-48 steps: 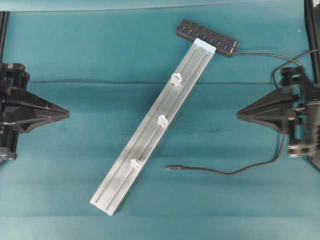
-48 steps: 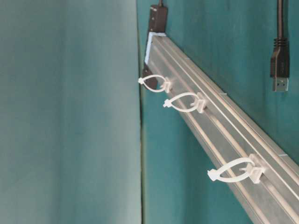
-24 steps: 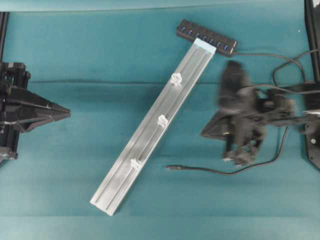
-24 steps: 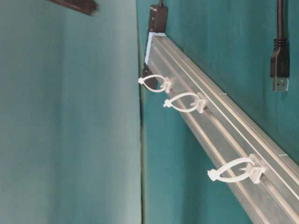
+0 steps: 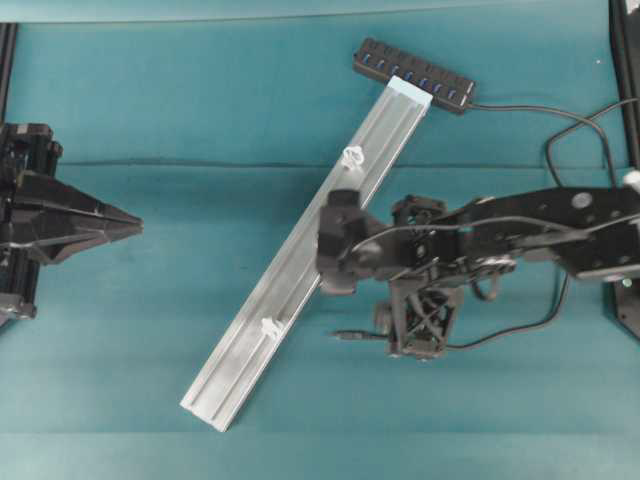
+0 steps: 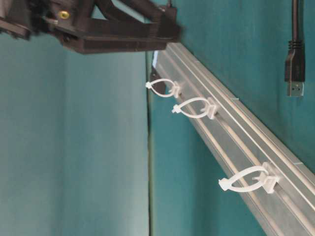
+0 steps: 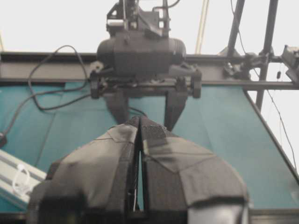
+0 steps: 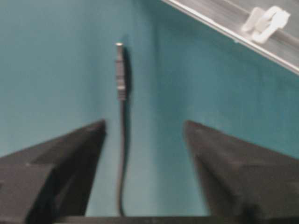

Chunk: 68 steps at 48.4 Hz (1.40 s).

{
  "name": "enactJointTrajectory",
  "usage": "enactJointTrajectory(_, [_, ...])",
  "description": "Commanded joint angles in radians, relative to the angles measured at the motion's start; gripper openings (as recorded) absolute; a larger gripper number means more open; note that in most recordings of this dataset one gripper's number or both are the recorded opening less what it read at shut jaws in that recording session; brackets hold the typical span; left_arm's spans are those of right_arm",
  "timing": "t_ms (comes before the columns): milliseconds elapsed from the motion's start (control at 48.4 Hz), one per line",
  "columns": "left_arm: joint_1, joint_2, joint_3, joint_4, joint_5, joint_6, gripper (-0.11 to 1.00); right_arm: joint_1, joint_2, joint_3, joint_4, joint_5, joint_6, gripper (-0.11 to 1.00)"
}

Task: Pass the USB cable through three rings with both arms.
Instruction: 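Move the right gripper to the black USB cable's plug near the rail, then grasp the USB plug with the right gripper and lift it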

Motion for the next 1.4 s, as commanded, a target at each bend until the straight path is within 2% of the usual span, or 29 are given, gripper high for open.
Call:
enactJointTrajectory(0, [-0.002, 0.003, -0.028, 0.003, -0.006, 0.002, -0.01, 0.005, 0.015, -0.009, -0.017, -0.005, -0.008, 0.86])
enactJointTrajectory(186, [-0.002, 0.003, -0.028, 0.003, -0.006, 0.002, -0.01, 0.011, 0.051, -0.005, -0.018, -0.017, -0.014, 0.79])
enactJointTrajectory(558, [-0.002, 0.003, -0.026, 0.003, 0.021, 0.002, -0.01, 0.064, 0.169, 0.012, -0.018, -0.089, -0.012, 0.79])
enactJointTrajectory(847, [-0.002, -0.003, -0.026, 0.003, 0.051, 0.000, -0.01, 0.069, 0.212, 0.040, -0.018, -0.143, -0.008, 0.78])
enactJointTrajectory(1384, [-0.002, -0.003, -0.026, 0.003, 0.051, -0.003, -0.01, 0.080, 0.244, 0.057, -0.018, -0.138, -0.009, 0.77])
